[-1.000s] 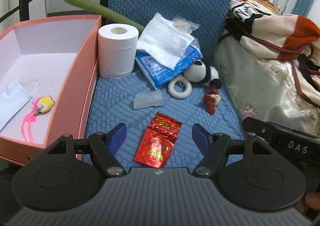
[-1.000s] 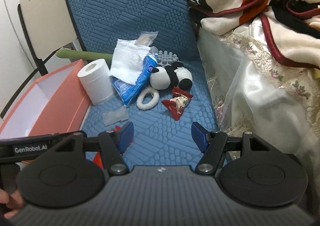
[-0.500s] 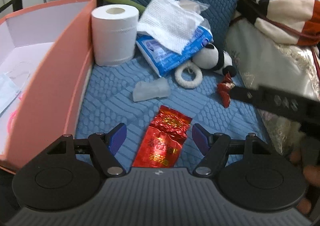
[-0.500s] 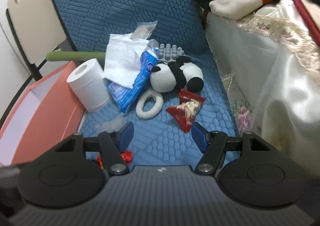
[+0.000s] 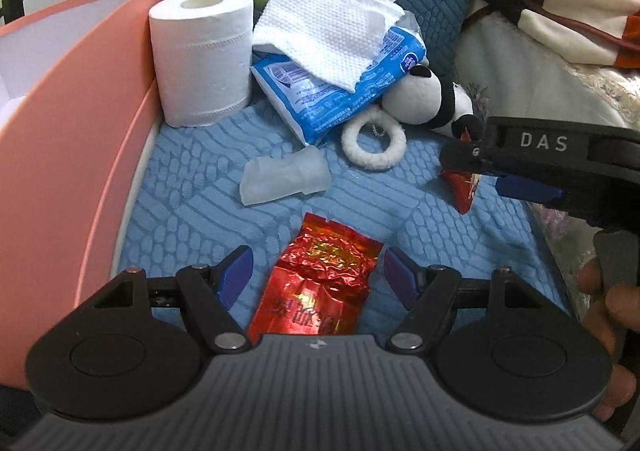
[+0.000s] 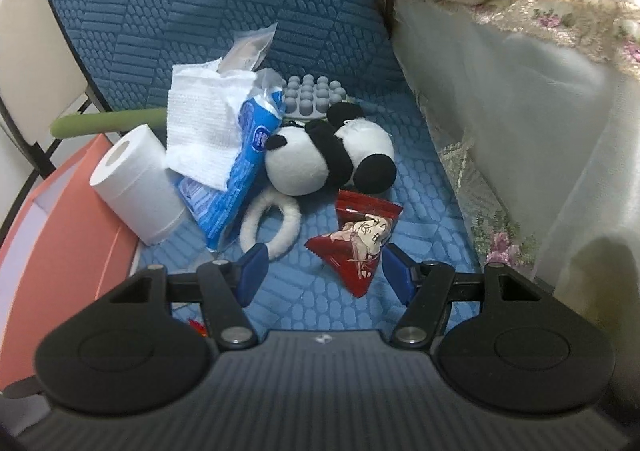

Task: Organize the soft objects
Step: 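Grasp the gold-red tea packet with the left tool while the right tool grasps the red snack bag, then lift the tea packet with the left tool while the right tool lifts the snack bag, then carry the tea packet with the left tool while the right tool carries the snack bag over the box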

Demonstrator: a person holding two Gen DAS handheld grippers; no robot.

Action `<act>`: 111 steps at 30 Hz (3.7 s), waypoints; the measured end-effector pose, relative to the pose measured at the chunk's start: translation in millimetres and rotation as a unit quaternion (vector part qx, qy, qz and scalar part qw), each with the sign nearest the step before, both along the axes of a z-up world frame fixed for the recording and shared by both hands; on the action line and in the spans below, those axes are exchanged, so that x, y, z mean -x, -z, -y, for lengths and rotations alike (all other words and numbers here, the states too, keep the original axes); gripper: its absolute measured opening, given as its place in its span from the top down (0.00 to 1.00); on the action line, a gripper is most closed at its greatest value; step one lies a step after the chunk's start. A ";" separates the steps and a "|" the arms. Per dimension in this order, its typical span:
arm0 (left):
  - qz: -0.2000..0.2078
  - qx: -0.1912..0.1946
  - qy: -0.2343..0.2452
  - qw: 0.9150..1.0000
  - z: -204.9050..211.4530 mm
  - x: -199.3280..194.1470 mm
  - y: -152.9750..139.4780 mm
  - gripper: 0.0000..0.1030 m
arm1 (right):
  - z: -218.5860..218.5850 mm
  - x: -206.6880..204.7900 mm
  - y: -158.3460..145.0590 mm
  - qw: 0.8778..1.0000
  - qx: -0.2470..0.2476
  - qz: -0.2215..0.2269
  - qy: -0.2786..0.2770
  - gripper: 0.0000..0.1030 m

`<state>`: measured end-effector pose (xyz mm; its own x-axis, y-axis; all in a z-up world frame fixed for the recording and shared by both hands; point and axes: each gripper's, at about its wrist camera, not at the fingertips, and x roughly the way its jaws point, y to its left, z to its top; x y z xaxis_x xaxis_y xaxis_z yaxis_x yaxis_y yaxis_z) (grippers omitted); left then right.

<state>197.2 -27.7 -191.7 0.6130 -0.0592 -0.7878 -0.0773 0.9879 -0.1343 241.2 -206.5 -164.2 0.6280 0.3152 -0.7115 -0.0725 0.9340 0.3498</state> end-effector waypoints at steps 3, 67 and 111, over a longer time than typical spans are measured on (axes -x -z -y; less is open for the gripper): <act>-0.005 -0.002 0.003 1.000 2.8 -2.9 4.5 0.27 | -1.7 -4.1 3.0 1.000 0.006 -0.003 -0.001 0.36; 0.010 0.028 -0.005 1.000 -30.0 45.3 -79.1 0.39 | -2.3 77.4 -31.5 0.997 -0.032 -0.037 -0.053 0.55; 0.091 -0.005 -0.098 0.991 -204.9 53.9 -224.4 0.39 | -152.5 40.6 -210.7 0.972 -0.035 0.128 -0.194 0.55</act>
